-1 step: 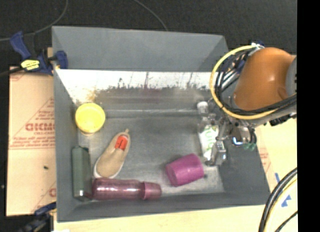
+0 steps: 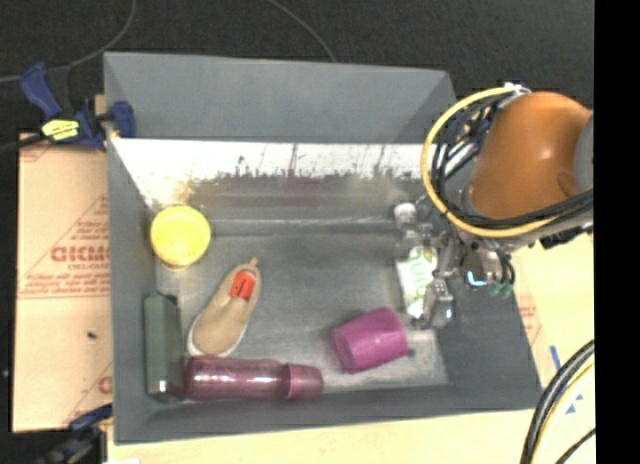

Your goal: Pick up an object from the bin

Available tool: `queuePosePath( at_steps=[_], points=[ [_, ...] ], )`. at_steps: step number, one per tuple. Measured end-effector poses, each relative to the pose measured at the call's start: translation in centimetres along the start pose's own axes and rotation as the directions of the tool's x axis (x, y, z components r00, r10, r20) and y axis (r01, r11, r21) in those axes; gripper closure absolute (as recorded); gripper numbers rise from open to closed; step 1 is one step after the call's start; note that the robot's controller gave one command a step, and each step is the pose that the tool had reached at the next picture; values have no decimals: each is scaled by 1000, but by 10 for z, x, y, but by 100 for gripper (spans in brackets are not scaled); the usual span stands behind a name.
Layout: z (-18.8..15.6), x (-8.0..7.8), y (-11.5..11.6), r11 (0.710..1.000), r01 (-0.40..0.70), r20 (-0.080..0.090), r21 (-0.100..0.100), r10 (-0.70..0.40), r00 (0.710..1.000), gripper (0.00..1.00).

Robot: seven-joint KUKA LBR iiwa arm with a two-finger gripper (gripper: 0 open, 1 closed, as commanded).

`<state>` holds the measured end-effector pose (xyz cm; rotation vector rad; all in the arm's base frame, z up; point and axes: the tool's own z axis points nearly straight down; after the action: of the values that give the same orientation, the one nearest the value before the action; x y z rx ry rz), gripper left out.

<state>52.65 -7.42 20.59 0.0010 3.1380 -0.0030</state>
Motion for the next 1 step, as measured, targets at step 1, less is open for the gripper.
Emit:
queuePosePath(
  at_steps=[1],
  points=[
    [123,48,28,1000,-4,-1,1,4,1000,0]
  ],
)
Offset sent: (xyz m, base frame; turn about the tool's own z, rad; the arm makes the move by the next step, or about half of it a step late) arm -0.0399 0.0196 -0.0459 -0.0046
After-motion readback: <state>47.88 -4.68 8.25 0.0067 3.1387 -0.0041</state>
